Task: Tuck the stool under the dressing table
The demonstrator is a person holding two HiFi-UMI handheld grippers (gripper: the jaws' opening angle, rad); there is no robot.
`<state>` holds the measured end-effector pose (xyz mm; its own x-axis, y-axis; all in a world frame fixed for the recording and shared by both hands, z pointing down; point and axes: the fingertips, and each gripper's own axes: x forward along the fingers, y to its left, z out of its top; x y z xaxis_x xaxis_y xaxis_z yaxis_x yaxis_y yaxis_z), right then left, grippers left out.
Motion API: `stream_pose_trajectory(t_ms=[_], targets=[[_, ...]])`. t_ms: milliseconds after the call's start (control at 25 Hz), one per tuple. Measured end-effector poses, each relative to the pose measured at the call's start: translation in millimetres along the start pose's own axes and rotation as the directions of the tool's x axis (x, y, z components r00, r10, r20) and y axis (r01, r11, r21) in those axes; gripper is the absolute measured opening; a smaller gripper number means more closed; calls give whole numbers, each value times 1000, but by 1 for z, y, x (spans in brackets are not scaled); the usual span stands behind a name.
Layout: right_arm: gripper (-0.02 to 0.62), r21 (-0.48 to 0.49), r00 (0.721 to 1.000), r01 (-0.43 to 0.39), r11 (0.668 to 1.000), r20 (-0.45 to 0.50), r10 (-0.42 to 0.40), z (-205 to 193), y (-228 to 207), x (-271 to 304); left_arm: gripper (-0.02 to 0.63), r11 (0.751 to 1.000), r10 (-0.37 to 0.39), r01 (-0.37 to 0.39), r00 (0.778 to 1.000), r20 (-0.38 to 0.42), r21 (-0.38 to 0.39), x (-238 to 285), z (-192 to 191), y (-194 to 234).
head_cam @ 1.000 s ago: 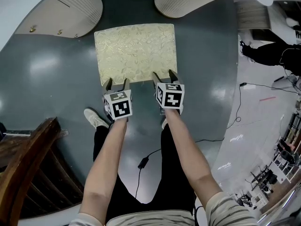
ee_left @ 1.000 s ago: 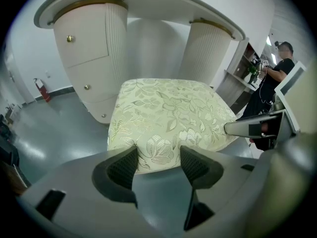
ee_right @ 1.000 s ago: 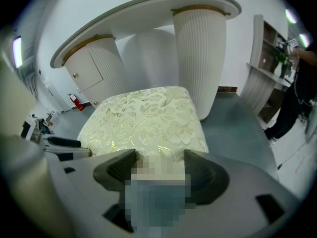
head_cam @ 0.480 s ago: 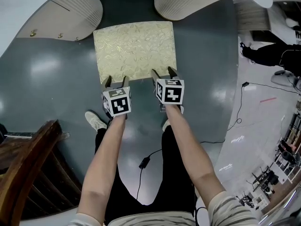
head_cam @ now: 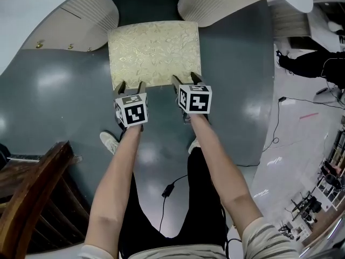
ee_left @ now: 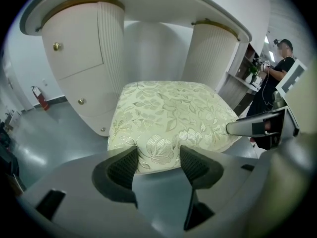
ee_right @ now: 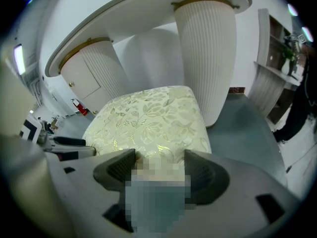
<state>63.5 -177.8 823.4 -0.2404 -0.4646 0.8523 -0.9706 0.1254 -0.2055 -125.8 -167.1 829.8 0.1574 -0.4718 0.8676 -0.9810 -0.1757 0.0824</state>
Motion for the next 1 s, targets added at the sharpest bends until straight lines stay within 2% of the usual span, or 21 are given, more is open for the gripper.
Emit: stream_pose_trajectory(t_ms=[680, 1000], targets=[[310, -22, 1000, -1, 1000, -3, 1, 43, -5, 24, 262, 1000, 3, -3, 1000, 6, -3, 22, 37, 7], [310, -37, 1000, 16, 999, 8, -15, 66, -10, 35, 262, 1000, -23, 23, 1000, 3, -18, 33, 58, 6]])
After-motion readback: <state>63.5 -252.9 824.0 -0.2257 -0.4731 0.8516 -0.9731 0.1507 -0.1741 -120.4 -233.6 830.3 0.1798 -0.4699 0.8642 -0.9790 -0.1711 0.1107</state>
